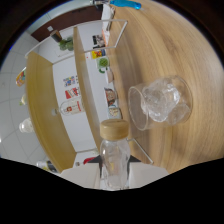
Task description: Make me a cup of Mount Fuji.
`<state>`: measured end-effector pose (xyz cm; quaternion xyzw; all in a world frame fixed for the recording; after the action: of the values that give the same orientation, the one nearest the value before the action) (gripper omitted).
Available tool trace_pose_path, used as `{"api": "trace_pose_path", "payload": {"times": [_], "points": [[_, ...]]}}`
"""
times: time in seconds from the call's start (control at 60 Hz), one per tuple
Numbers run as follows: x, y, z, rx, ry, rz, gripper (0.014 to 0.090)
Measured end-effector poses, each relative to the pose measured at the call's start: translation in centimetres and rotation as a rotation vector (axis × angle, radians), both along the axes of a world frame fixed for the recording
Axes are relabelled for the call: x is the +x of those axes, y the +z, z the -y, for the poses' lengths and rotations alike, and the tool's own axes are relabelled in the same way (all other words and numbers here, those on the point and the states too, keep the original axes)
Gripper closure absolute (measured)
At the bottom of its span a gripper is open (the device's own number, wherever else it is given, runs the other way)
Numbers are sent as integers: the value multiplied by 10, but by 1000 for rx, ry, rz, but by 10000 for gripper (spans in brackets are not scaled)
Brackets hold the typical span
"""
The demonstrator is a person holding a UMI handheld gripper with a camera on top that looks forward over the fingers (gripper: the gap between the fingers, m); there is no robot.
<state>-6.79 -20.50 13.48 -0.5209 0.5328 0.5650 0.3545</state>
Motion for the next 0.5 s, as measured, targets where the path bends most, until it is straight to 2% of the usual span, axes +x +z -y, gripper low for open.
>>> {"api": "trace_pose_path", "payload": {"times": [0.267,0.5], "points": [[0,-2,1,-10,-2,-49,668],[1,24,8,35,35,345,666]]}}
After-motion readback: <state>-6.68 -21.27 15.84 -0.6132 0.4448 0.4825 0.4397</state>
